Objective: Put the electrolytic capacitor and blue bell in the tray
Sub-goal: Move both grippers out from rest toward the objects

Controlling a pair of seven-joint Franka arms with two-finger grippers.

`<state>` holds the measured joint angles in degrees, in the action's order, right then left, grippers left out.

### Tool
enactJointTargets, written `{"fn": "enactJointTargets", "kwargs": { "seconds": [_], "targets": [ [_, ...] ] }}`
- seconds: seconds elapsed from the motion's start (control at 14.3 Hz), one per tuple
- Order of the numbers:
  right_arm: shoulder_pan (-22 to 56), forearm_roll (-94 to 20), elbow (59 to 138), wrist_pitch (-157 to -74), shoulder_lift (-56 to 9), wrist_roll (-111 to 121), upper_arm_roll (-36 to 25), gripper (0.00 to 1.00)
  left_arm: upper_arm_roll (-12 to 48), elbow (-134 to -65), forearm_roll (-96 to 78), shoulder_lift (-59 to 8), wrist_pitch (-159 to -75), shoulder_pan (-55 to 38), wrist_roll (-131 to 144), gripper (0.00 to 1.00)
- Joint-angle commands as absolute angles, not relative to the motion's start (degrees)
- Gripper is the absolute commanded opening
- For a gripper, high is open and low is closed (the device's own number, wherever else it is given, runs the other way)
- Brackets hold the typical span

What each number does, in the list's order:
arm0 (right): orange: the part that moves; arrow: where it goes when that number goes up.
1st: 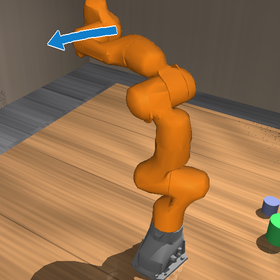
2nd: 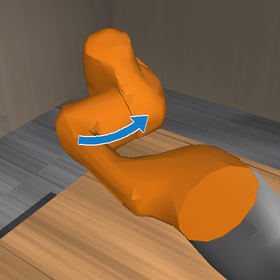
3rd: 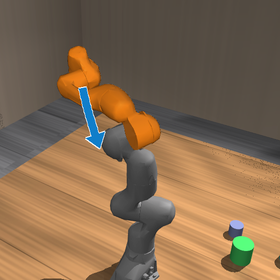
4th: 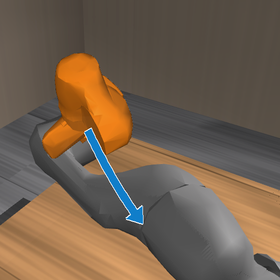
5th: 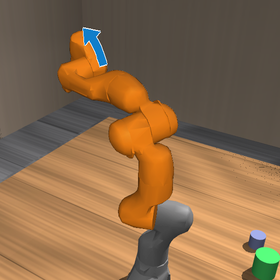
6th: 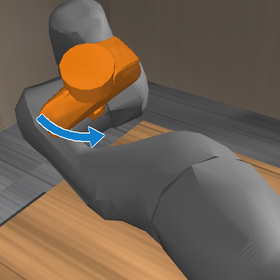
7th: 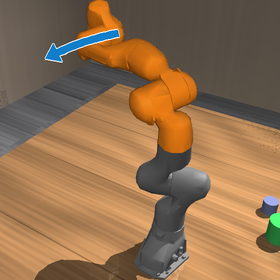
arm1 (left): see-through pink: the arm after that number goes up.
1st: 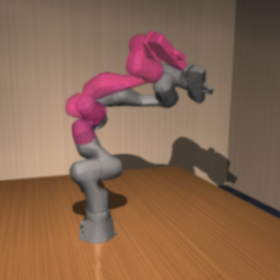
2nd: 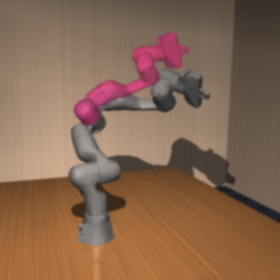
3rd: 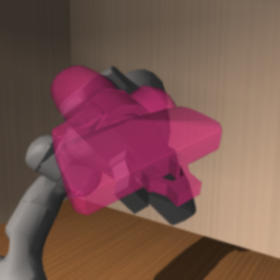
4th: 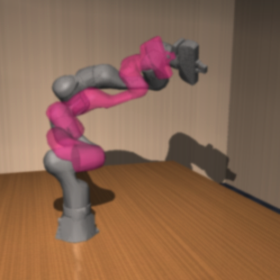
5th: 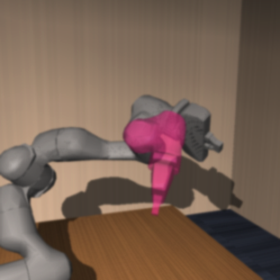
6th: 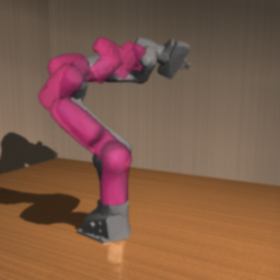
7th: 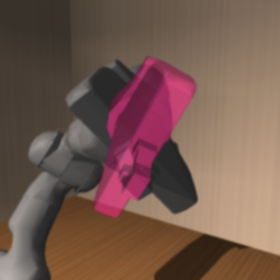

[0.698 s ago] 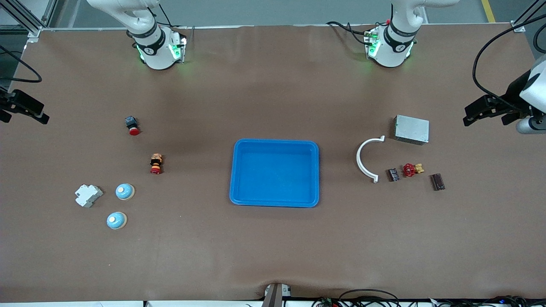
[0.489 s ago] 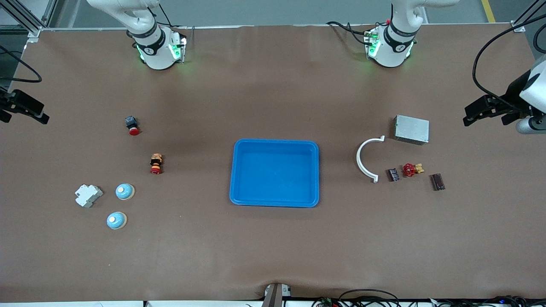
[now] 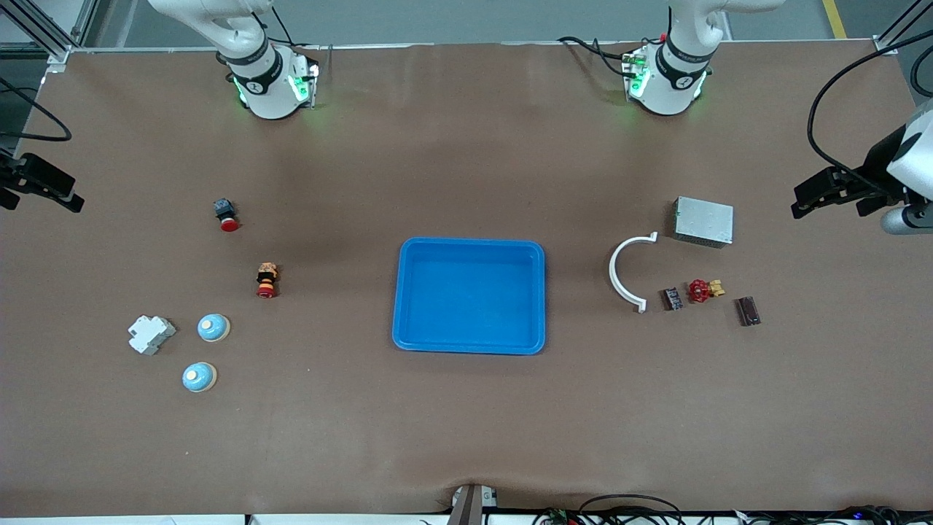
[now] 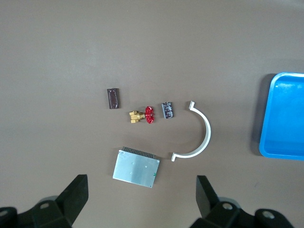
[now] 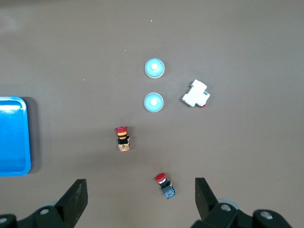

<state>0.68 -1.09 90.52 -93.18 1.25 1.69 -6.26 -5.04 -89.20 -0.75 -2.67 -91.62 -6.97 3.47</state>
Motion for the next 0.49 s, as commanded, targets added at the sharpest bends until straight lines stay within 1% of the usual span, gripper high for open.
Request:
{"fn": "enactJointTargets", "kwargs": {
  "seconds": [0.0, 0.42],
  "targets": [
    [0.7, -1.06, 90.62, -93.25, 2.2, 1.58, -6.15, 1.0, -4.92, -88.77, -0.35, -3.16, -91.14, -6.77, 4.22, 1.0],
    [0.79, -1.49, 91.76, -95.18, 2.11, 1.49, -6.06, 1.0, -5.27, -88.68, 0.18, -6.06, -91.23, -6.33, 4.22, 1.0]
  ]
}}
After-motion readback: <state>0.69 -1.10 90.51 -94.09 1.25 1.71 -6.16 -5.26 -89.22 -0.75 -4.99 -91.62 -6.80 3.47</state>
